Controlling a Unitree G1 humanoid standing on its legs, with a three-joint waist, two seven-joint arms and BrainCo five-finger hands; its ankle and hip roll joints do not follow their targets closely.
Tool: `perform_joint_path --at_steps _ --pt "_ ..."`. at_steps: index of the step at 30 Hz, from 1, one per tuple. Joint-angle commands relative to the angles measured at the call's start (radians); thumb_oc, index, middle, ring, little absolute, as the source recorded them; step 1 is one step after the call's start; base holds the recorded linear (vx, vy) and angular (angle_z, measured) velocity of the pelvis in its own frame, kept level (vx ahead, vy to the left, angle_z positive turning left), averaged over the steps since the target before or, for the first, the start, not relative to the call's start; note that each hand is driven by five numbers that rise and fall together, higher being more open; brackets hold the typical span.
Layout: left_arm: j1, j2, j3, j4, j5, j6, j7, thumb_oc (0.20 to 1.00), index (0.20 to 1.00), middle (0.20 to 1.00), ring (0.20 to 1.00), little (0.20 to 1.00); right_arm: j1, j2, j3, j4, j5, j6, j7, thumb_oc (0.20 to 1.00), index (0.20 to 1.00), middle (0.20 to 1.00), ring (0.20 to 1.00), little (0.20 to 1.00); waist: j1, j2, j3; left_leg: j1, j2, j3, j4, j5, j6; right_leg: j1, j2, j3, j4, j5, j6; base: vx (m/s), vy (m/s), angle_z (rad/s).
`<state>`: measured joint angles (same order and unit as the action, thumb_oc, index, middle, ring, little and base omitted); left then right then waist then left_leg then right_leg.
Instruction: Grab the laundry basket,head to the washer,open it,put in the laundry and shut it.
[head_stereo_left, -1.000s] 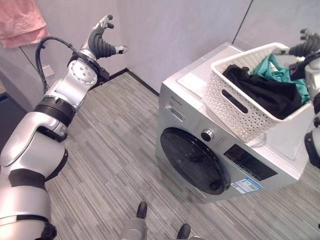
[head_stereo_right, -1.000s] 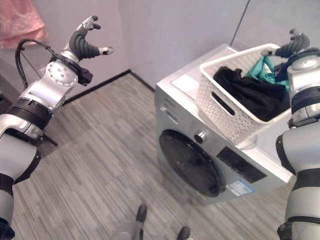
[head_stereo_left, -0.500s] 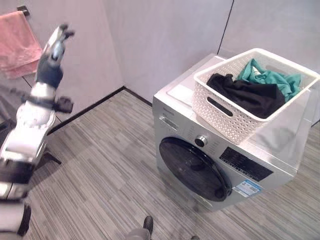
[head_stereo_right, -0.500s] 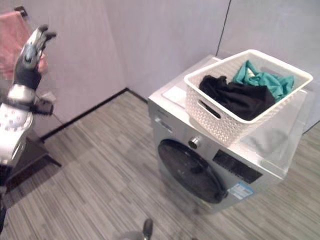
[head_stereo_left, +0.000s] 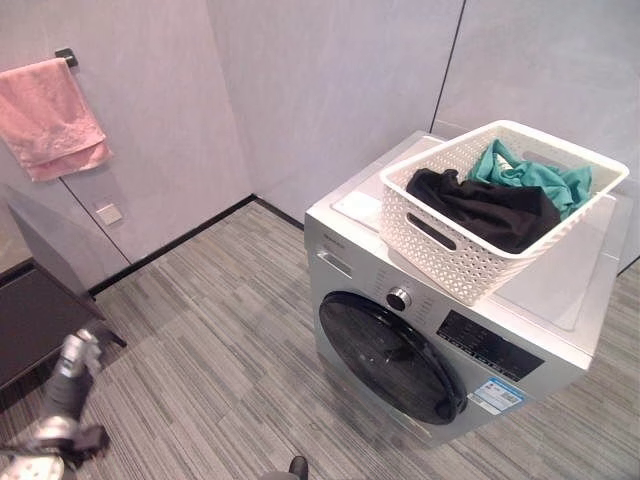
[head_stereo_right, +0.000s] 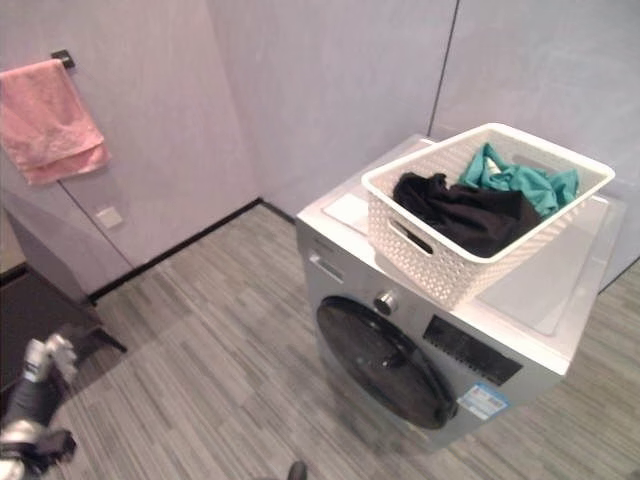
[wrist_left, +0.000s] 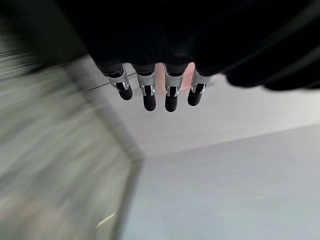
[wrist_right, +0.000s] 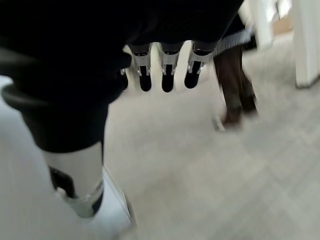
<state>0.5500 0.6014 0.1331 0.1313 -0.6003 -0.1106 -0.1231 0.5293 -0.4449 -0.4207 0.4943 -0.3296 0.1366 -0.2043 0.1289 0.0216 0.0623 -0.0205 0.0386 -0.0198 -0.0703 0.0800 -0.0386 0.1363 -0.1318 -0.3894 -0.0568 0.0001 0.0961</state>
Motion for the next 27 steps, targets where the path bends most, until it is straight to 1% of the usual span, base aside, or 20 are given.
perform_joint_path --at_steps 1,2,3,4,5,7,9,11,12,13,16,18,21,27 --pt "-0.092 0.058 -0.05 0.106 -0.084 0.046 -0.089 1.0 1.0 1.0 1.0 1.0 -0.153 0.014 0.109 0.186 0.04 -0.065 0.04 1.0 1.0 1.0 1.0 1.0 0.015 0.003 0.023 -0.046 0.065 0.003 0.051 -0.028 -0.028 0.013 -0.041 0.051 0.056 -0.077 0.046 -0.08 -0.017 0.02" --pt "-0.104 0.037 -0.104 0.25 -0.08 0.06 -0.116 1.0 1.0 1.0 1.0 1.0 -0.193 0.068 0.224 0.434 0.11 -0.094 0.062 1.0 1.0 1.0 1.0 1.0 0.016 0.003 0.03 -0.044 0.068 0.003 0.049 -0.024 -0.034 0.016 -0.037 0.055 0.053 -0.08 0.045 -0.08 -0.019 -0.03" --pt "-0.108 0.036 -0.104 0.255 -0.08 0.057 -0.118 1.0 1.0 1.0 1.0 1.0 -0.2 0.067 0.226 0.442 0.112 -0.1 0.06 1.0 1.0 1.0 1.0 1.0 0.014 0.003 0.029 -0.05 0.067 0.002 0.049 -0.019 -0.033 0.012 -0.037 0.053 0.051 -0.075 0.046 -0.08 -0.013 0.02" --pt "-0.155 -0.018 -0.134 0.455 -0.035 0.061 -0.135 1.0 1.0 1.0 1.0 1.0 -0.245 0.111 0.312 0.637 0.201 -0.122 0.101 1.0 1.0 1.0 1.0 1.0 0.015 0.001 0.028 -0.053 0.07 0.0 0.049 -0.012 -0.039 0.011 -0.033 0.054 0.049 -0.076 0.044 -0.04 0.002 0.04" --pt "-0.156 -0.018 -0.134 0.455 -0.035 0.06 -0.135 1.0 1.0 1.0 1.0 1.0 -0.245 0.11 0.312 0.638 0.201 -0.122 0.101 1.0 1.0 1.0 1.0 1.0 0.015 0.001 0.027 -0.054 0.07 0.0 0.05 -0.012 -0.039 0.01 -0.033 0.053 0.048 -0.076 0.044 -0.04 -0.003 0.04" --pt "-0.243 -0.093 -0.164 0.666 0.078 0.022 -0.102 1.0 1.0 1.0 1.0 1.0 -0.28 0.156 0.379 0.759 0.301 -0.147 0.149 1.0 1.0 1.0 1.0 1.0 0.015 -0.001 0.023 -0.057 0.07 -0.005 0.052 -0.009 -0.042 0.009 -0.031 0.052 0.048 -0.079 0.04 -0.02 0.0 0.0" --pt "-0.311 -0.167 -0.162 0.813 0.159 -0.007 -0.041 1.0 1.0 1.0 1.0 1.0 -0.29 0.196 0.424 0.821 0.376 -0.152 0.179 1.0 1.0 1.0 1.0 1.0 0.015 -0.002 0.014 -0.06 0.068 -0.009 0.05 -0.007 -0.043 0.009 -0.031 0.048 0.045 -0.08 0.037 -0.01 0.006 0.04" --pt "-0.374 -0.228 -0.156 0.927 0.204 -0.027 0.033 1.0 1.0 1.0 1.0 1.0 -0.315 0.237 0.483 0.845 0.412 -0.158 0.19 1.0 1.0 1.0 1.0 1.0 0.018 0.0 0.007 -0.058 0.064 -0.01 0.047 -0.009 -0.043 0.011 -0.031 0.047 0.041 -0.08 0.034 -0.02 0.037 0.09" --pt "-0.418 -0.265 -0.171 0.999 0.269 -0.044 0.08 1.0 1.0 1.0 1.0 1.0 -0.343 0.258 0.528 0.876 0.431 -0.16 0.195 1.0 1.0 1.0 1.0 1.0 0.015 0.005 0.006 -0.052 0.064 -0.004 0.046 -0.013 -0.042 0.011 -0.032 0.05 0.038 -0.08 0.034 -0.03 0.039 0.03" --pt "-0.418 -0.265 -0.171 1.0 0.269 -0.045 0.08 1.0 1.0 1.0 1.0 1.0 -0.344 0.258 0.528 0.876 0.431 -0.16 0.195 1.0 1.0 1.0 1.0 1.0 0.016 0.005 0.006 -0.052 0.064 -0.004 0.046 -0.013 -0.042 0.012 -0.032 0.05 0.038 -0.08 0.034 -0.01 0.044 0.02" --pt "-0.458 -0.296 -0.219 1.032 0.315 -0.05 0.109 1.0 1.0 1.0 1.0 1.0 -0.378 0.269 0.588 0.892 0.431 -0.156 0.209 1.0 1.0 1.0 1.0 1.0 0.006 0.014 0.0 -0.04 0.062 0.005 0.045 -0.019 -0.041 0.012 -0.034 0.06 0.034 -0.075 0.033 0.0 0.03 -0.01" --pt "-0.464 -0.301 -0.23 1.034 0.326 -0.05 0.113 1.0 1.0 1.0 1.0 1.0 -0.386 0.269 0.597 0.896 0.431 -0.157 0.209 1.0 1.0 1.0 1.0 1.0 0.005 0.016 0.0 -0.036 0.062 0.006 0.044 -0.02 -0.04 0.013 -0.035 0.061 0.033 -0.074 0.033 0.0 0.029 -0.05" --pt "-0.478 -0.317 -0.266 1.037 0.355 -0.051 0.124 1.0 1.0 1.0 1.0 1.0 -0.396 0.268 0.642 0.897 0.388 -0.151 0.207 1.0 1.0 1.0 1.0 1.0 0.001 0.024 -0.007 -0.027 0.058 0.009 0.038 -0.023 -0.039 0.019 -0.038 0.057 0.031 -0.073 0.034 0.0 0.037 -0.04" --pt "-0.483 -0.324 -0.28 1.043 0.37 -0.05 0.13 1.0 1.0 1.0 1.0 1.0 -0.4 0.251 0.651 0.888 0.375 -0.151 0.203 1.0 1.0 1.0 1.0 1.0 -0.009 0.027 -0.009 -0.018 0.055 0.015 0.034 -0.027 -0.039 0.021 -0.041 0.064 0.028 -0.071 0.036 0.0 0.006 0.0"
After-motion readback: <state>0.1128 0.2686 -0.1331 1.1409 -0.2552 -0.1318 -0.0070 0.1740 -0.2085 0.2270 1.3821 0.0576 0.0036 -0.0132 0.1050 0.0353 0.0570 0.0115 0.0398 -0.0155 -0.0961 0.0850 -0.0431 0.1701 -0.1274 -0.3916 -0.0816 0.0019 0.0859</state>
